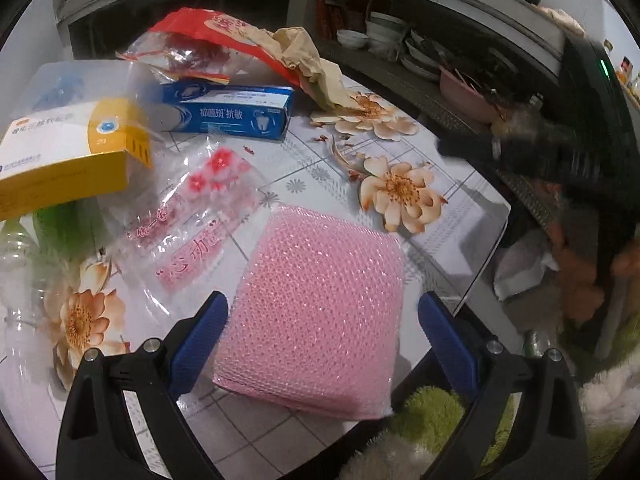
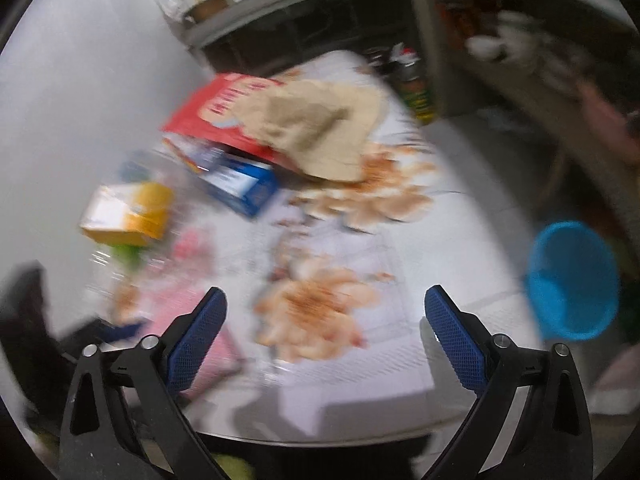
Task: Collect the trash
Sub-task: 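Grasp the pink mesh scrubber with the left tool while the right tool grasps the clear plastic bag, then carry the scrubber and plastic bag to the blue wastebasket and release both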
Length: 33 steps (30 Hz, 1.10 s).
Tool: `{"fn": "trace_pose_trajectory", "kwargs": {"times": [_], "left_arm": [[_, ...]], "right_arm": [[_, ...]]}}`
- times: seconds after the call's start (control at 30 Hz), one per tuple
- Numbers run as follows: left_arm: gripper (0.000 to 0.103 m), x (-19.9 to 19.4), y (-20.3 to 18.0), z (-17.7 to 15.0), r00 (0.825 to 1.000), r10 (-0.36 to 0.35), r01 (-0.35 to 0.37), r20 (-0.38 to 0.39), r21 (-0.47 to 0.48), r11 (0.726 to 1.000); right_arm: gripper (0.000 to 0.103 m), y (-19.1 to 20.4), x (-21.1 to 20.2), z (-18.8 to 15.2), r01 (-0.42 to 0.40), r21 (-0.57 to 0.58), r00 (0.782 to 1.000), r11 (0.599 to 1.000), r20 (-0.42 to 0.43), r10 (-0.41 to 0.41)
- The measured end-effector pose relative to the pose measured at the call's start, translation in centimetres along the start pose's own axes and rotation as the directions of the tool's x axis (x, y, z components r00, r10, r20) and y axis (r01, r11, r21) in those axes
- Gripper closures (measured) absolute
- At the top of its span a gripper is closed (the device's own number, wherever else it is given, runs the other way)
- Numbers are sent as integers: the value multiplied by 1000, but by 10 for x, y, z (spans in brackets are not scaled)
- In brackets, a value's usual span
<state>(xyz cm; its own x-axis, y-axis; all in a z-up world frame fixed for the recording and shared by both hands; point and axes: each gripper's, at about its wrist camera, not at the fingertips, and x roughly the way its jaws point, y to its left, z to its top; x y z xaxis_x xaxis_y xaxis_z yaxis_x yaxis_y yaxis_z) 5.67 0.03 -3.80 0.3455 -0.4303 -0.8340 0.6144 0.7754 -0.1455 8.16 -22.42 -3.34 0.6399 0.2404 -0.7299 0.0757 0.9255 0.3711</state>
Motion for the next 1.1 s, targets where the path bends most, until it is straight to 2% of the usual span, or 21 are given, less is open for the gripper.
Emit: {"fn": "trace_pose_trajectory", "kwargs": {"times": [0.13,0.27,0.4,0.53,0.6,0.8,0.97,1.1], "left_arm": [[9,1,0,3,997,71,-70,35,-13,997],[9,9,-1,5,999,50,-49,15,-38,998],[9,14,-8,3,998,57,-57,8,-36,998],[17,16,-14,-2,999,50,-50,3,-41,998],[19,15,-20,-4,999,54,-54,8,-18,998],[22,10,-24,-8,998,53,-53,16,-26,998],[23,4,-24,-14,999,40,-39,18,-49,998],[24,-2,-28,-18,999,32,-31,26,-41,999]], "right_arm": [[28,14,23,24,-165,33,982,986,-88,168],[42,40,48,35,-249,27,952,968,-175,250],[48,69,78,40,-261,-30,941,965,-232,248],[61,81,108,42,-231,-52,940,972,-270,209],[66,85,121,43,-243,-39,929,969,-296,221],[94,94,143,39,-257,-17,907,966,-349,236],[98,88,135,36,-241,1,921,970,-314,229],[99,72,114,34,-197,23,949,980,-248,197]]}}
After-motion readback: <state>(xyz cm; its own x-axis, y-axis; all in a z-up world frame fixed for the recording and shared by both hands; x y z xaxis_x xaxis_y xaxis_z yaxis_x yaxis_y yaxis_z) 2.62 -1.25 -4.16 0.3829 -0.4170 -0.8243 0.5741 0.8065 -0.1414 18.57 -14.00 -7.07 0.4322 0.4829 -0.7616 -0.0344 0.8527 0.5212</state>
